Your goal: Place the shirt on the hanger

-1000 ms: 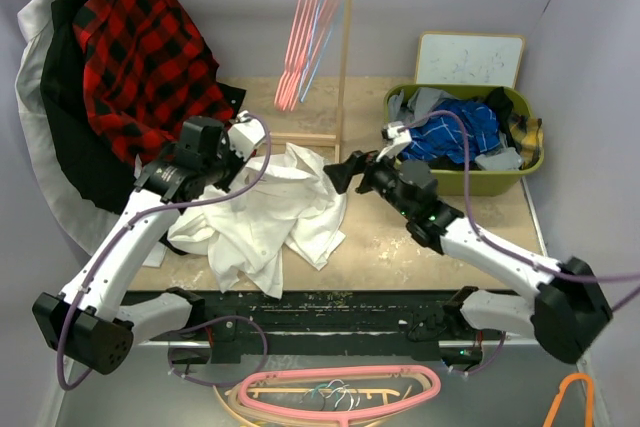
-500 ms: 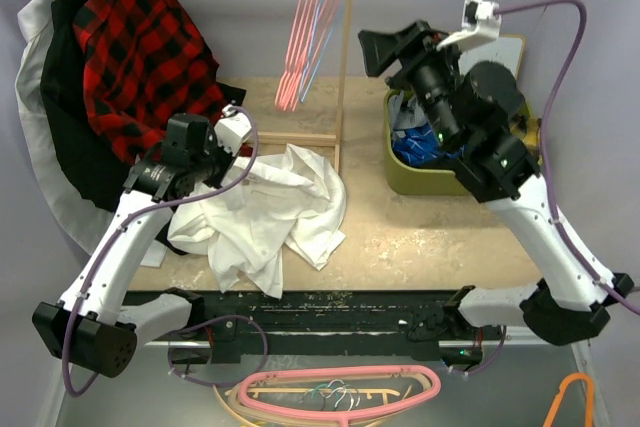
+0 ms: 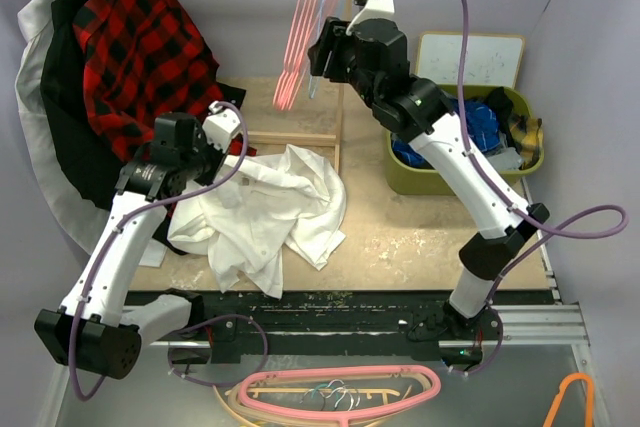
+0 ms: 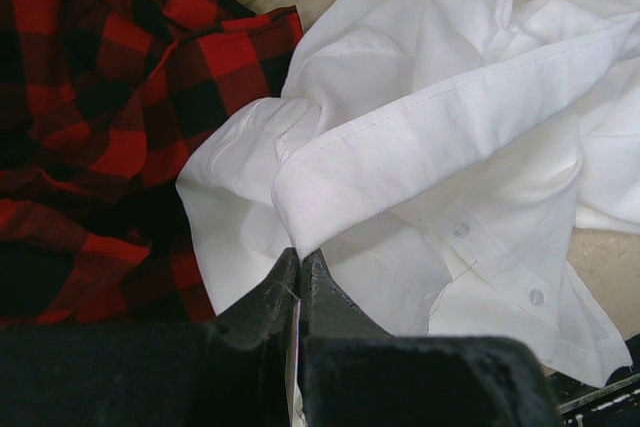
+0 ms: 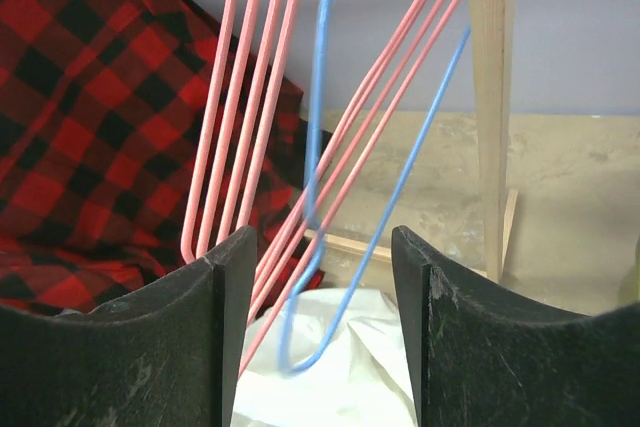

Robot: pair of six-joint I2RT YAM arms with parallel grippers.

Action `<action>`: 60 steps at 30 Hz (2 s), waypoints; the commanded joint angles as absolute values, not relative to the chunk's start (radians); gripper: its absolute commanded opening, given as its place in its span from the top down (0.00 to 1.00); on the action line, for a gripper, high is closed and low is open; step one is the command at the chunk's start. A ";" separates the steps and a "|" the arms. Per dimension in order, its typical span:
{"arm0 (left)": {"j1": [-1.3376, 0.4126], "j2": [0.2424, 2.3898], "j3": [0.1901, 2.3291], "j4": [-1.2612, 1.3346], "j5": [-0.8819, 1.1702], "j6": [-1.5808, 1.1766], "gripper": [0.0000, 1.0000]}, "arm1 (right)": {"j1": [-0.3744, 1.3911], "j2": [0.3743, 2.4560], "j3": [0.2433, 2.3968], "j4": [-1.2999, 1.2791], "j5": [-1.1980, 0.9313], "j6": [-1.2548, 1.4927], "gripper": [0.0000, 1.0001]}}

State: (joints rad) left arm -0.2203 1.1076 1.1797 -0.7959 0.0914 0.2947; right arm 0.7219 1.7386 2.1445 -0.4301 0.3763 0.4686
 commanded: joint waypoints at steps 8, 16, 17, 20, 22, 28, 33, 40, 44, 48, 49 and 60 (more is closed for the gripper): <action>-0.198 1.073 1.168 -0.784 0.141 0.274 1.00 | 0.726 1.705 2.176 -0.418 0.392 0.449 0.42; -0.195 1.069 1.161 -0.782 0.146 0.276 1.00 | 0.726 1.757 2.208 -0.450 0.393 0.440 0.41; -0.194 1.067 1.160 -0.782 0.145 0.277 1.00 | 0.726 1.765 2.215 -0.453 0.390 0.440 0.41; -0.192 1.064 1.158 -0.782 0.145 0.278 1.00 | 0.725 1.781 2.228 -0.465 0.390 0.437 0.41; -0.190 1.062 1.153 -0.782 0.147 0.278 1.00 | 0.726 1.790 2.238 -0.481 0.406 0.431 0.42; -0.190 1.063 1.151 -0.779 0.150 0.278 1.00 | 0.726 1.779 2.214 -0.507 0.456 0.415 0.46; -0.190 1.062 1.151 -0.778 0.152 0.279 1.00 | 0.728 1.747 2.171 -0.511 0.504 0.398 0.52; -0.190 1.056 1.140 -0.789 0.172 0.276 1.00 | 0.730 1.730 2.174 -0.540 0.547 0.351 0.77; -0.190 1.058 1.138 -0.790 0.171 0.278 1.00 | 0.730 1.703 2.162 -0.509 0.499 0.314 1.00; -0.190 1.057 1.137 -0.789 0.163 0.279 1.00 | 0.737 1.647 2.120 -0.423 0.441 0.272 1.00; -0.190 1.056 1.134 -0.789 0.163 0.280 1.00 | 0.742 1.639 2.124 -0.418 0.443 0.264 1.00; -0.190 1.077 1.146 -0.822 0.182 0.306 1.00 | 0.842 1.633 2.209 -0.544 0.547 0.215 1.00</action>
State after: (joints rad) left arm -0.1967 1.0779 1.1252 -0.8112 0.1528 0.2981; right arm 0.7856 1.6611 2.1689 -0.5285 0.4820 0.2588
